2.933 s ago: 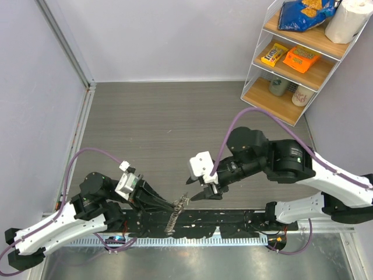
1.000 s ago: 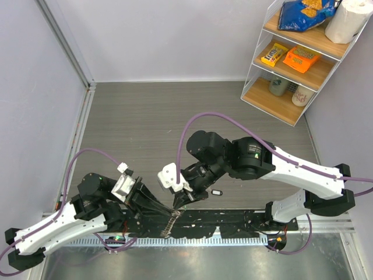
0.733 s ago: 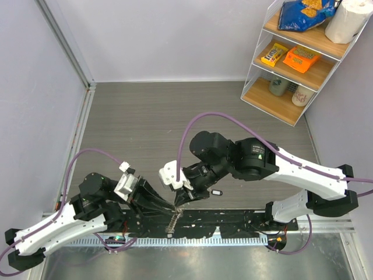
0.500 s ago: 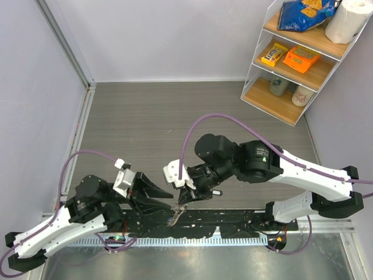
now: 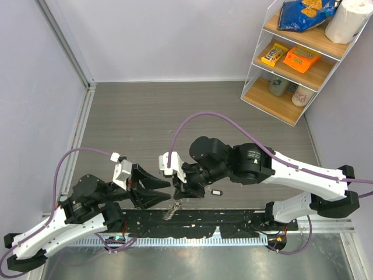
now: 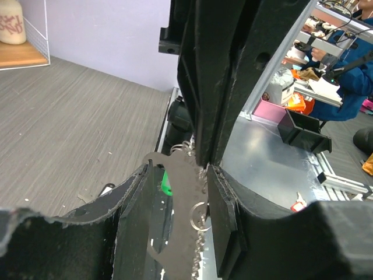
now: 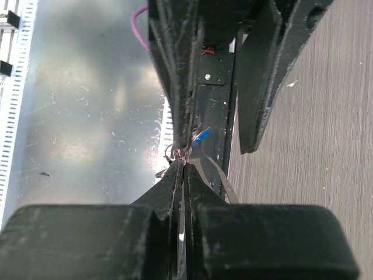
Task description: Put the keys on the keyring
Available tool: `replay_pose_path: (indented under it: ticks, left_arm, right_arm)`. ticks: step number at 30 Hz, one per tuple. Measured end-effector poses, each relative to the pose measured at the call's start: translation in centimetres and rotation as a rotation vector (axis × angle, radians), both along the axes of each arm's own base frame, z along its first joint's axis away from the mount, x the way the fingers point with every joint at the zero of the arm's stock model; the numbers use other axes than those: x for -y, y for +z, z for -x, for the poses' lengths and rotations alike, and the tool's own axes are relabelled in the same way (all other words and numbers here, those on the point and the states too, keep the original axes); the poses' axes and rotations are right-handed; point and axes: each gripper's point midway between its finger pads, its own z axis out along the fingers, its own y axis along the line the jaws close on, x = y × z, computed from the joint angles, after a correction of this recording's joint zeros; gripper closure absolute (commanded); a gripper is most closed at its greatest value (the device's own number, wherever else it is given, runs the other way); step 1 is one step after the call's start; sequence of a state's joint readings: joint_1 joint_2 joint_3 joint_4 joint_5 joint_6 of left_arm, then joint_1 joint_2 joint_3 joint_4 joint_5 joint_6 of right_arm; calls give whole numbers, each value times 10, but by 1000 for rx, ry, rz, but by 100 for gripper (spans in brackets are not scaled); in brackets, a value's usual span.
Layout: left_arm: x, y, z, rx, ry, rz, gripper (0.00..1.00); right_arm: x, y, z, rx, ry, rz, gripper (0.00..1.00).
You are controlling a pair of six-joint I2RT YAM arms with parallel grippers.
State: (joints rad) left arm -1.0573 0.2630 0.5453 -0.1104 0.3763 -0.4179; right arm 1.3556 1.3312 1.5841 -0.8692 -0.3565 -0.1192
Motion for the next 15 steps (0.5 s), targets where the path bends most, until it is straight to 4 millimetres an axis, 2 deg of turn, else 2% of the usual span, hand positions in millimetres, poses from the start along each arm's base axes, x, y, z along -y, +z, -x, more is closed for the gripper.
replay_pose_path:
  ticks: [8, 15]
  left_arm:
    - [3, -1, 6, -28, -44, -13, 54]
    - [5, -4, 13, -30, -86, -27, 61]
  right_arm:
    - [-11, -10, -11, -20, -88, 40, 95]
    - [-13, 2, -15, -16, -110, 11, 95]
